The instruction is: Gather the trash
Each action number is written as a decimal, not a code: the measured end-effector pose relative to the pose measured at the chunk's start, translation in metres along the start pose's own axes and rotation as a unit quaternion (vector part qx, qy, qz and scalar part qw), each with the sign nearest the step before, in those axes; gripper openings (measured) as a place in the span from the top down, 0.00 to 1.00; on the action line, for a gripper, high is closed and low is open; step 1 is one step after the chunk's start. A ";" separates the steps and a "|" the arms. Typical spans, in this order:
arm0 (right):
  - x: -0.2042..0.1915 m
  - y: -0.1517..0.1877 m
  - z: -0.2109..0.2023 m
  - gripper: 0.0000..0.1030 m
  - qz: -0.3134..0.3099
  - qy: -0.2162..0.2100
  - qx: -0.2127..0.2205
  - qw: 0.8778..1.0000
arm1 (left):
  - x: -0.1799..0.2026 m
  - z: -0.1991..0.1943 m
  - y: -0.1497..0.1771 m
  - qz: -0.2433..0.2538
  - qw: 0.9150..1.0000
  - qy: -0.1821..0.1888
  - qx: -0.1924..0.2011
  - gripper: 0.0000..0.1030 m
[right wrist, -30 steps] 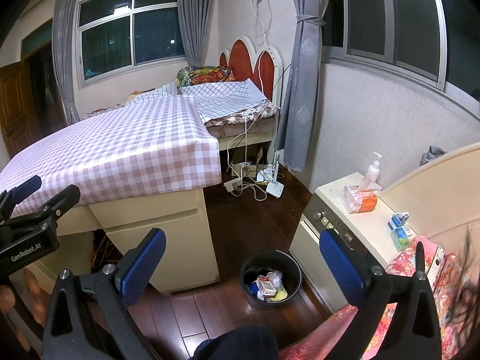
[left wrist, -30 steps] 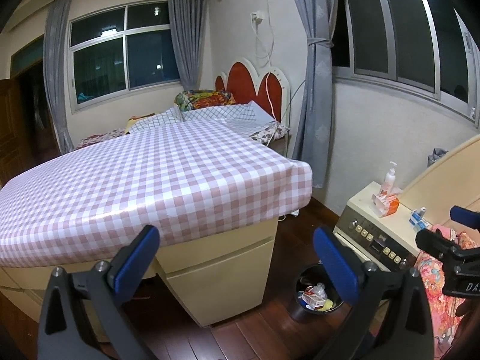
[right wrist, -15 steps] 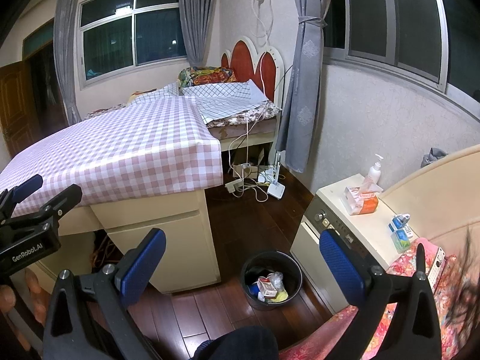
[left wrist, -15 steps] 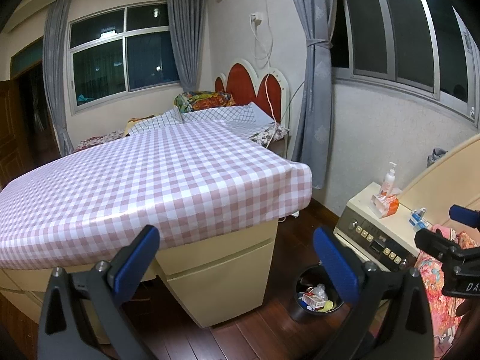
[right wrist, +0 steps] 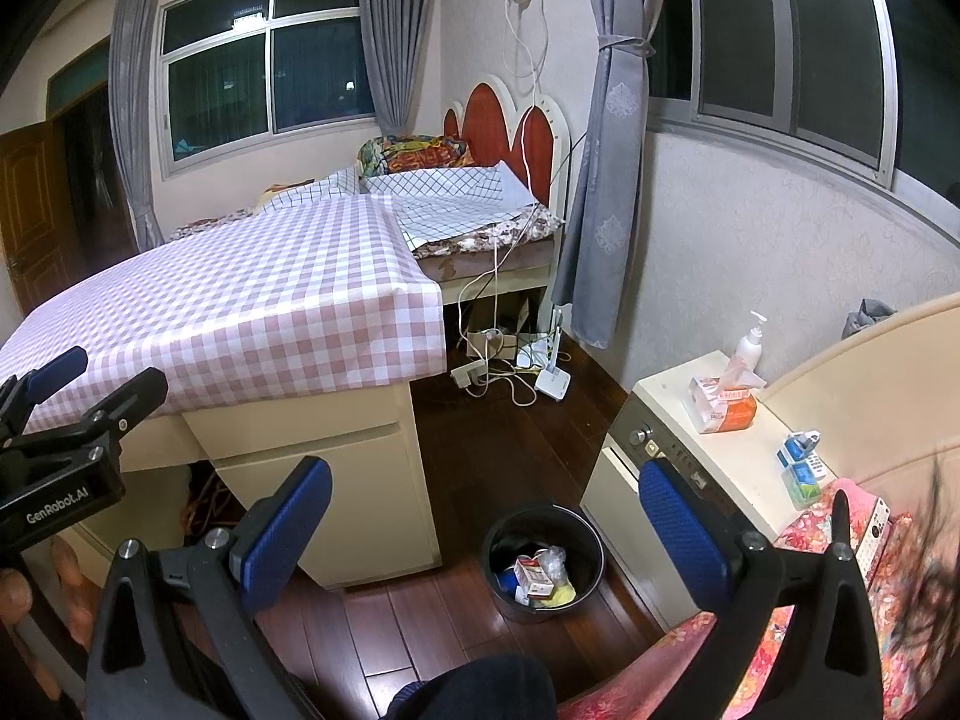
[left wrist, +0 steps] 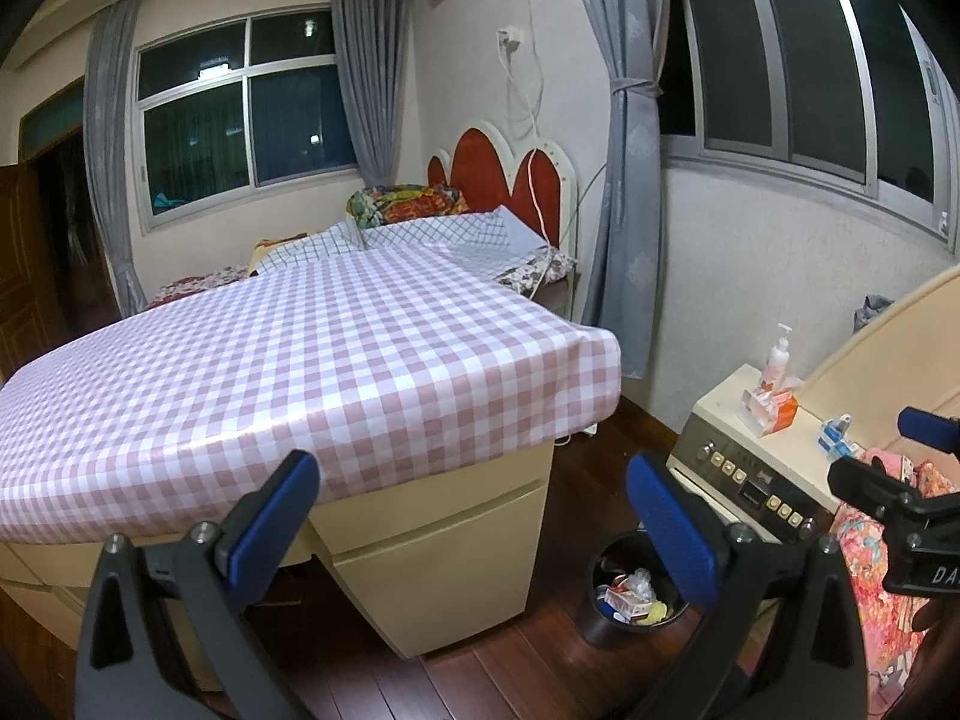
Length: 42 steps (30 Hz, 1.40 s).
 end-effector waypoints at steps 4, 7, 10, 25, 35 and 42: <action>-0.001 0.000 0.000 0.00 0.000 -0.001 0.001 1.000 | 0.001 0.001 0.000 -0.001 1.000 0.001 0.000 0.00; -0.001 0.000 0.000 0.00 0.001 -0.001 0.001 1.000 | 0.001 0.001 0.000 0.000 1.000 0.001 0.000 0.00; 0.000 -0.003 0.000 0.00 0.000 -0.002 0.000 1.000 | 0.001 0.001 0.000 -0.001 1.000 0.000 -0.001 0.00; 0.001 -0.003 0.001 0.00 0.001 -0.002 -0.001 1.000 | 0.001 0.004 0.001 0.001 1.000 0.001 -0.003 0.00; 0.001 -0.002 0.002 0.00 0.000 -0.002 -0.001 1.000 | 0.002 0.005 0.002 0.000 1.000 -0.001 -0.002 0.00; 0.002 0.000 0.002 0.00 0.000 -0.002 -0.002 1.000 | 0.002 0.007 0.004 0.008 1.000 0.000 -0.005 0.00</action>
Point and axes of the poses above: each gripper's, at about its wrist camera, not at the fingertips, and z roughly the way its jaws point, x to its right, y to its underside, the point moved 8 cm from there along z, roughly the way its jaws point, and after that the axes turned 6 degrees about -y, right-handed, at the moved point
